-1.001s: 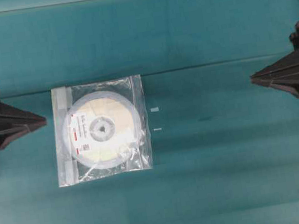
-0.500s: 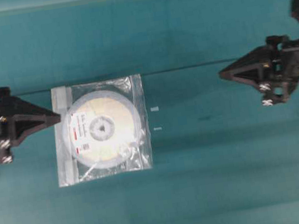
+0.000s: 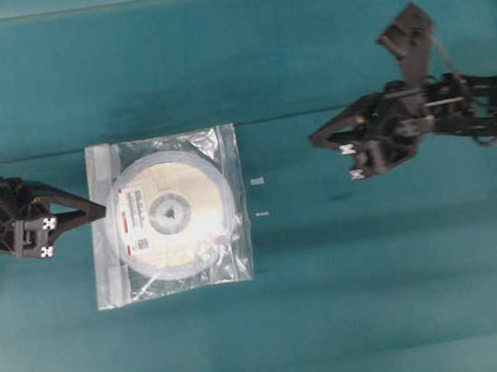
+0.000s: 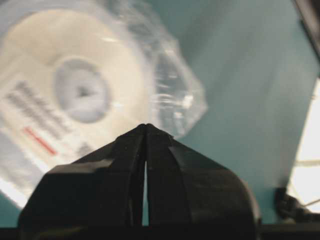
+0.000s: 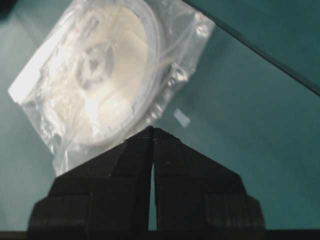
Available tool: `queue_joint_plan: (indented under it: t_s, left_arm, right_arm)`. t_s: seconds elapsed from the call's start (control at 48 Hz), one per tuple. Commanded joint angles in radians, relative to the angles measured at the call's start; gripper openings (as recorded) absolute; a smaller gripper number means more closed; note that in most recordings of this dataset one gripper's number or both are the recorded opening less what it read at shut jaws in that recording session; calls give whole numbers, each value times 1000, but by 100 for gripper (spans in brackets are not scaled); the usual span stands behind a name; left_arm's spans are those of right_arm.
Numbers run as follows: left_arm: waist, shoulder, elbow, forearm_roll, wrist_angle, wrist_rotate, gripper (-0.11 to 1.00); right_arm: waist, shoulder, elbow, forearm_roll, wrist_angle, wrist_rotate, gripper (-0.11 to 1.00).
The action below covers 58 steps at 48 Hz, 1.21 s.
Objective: Take out the reel from the clear zip bag.
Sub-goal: 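Lower the left gripper onto the bag's left edge and pinch it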
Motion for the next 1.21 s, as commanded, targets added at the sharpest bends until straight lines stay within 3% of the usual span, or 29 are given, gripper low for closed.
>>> queue_joint_plan:
  t_s: [0.0, 0.125, 0.208, 0.375, 0.459, 0.605, 0.98, 1.188]
  left_arm:
    - [2, 9, 11, 3, -11, -2, 0]
    - [6, 17, 38, 2, -5, -15, 15]
    - [11, 23, 49, 2, 2, -46, 37]
    - [21, 58, 52, 3, 34, -103, 84]
    - [26, 83, 52, 3, 29, -106, 97]
    - [40, 152, 69, 3, 3, -106, 92]
    - [74, 341, 118, 3, -285, -109, 93]
    - [74, 410, 118, 3, -336, -109, 93]
  right_arm:
    - [2, 23, -46, 2, -2, 9, 1]
    - [-2, 41, -63, 3, 5, 9, 9]
    - [-2, 49, -64, 9, 6, 9, 19]
    - [5, 54, -63, 11, -29, 9, 53]
    - [6, 57, -64, 15, -44, 11, 70]
    - [6, 61, -61, 29, -44, 9, 86]
    - [31, 64, -49, 87, -40, 11, 86]
    - [38, 64, -46, 92, -40, 11, 86]
